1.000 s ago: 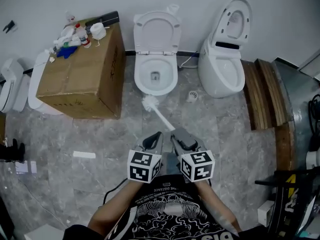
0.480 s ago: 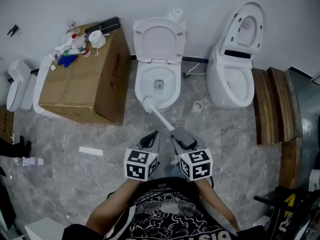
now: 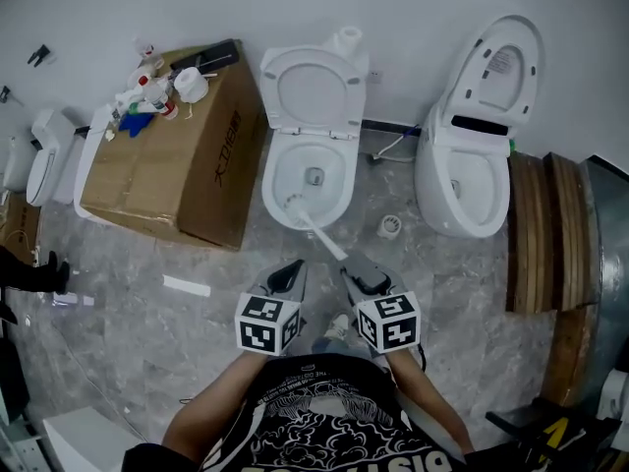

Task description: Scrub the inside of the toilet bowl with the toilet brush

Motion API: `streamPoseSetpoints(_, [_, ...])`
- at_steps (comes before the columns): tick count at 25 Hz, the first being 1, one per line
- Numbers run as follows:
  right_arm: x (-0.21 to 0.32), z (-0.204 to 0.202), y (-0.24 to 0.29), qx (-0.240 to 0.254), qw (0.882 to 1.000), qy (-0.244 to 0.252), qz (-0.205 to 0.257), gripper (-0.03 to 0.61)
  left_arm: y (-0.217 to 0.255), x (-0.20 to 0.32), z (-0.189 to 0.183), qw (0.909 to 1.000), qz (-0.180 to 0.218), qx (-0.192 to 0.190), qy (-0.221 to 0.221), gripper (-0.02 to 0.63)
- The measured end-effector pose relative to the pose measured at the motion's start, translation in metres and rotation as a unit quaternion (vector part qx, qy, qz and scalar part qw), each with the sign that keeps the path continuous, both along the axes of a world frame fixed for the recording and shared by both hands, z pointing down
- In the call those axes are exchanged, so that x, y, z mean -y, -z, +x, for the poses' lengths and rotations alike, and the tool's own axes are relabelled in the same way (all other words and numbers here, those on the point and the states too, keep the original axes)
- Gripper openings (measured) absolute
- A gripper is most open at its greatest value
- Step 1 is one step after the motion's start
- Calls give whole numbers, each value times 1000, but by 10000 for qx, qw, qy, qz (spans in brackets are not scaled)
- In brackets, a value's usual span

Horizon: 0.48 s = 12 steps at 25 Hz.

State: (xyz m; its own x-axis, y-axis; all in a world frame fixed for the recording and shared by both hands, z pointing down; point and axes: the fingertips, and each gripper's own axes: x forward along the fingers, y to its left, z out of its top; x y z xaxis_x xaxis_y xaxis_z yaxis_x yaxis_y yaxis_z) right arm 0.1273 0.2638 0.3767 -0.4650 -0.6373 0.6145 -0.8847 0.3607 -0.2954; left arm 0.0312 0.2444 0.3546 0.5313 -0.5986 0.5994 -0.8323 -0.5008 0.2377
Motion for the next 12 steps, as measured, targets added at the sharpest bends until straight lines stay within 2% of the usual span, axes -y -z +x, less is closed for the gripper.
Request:
streamPoseSetpoints(3, [9,10,-3,-14,9999,114,0,149,4,8,7,9998,99,185,-31,0])
streamPoseSetpoints(8, [22,21,0,31,9999,118,58,149,13,25,16,9995,242,192,65,0])
streamPoseSetpoints(12, [26,26,0,-18,9998,167,70,149,9,32,30,9992,313,231,-59,0])
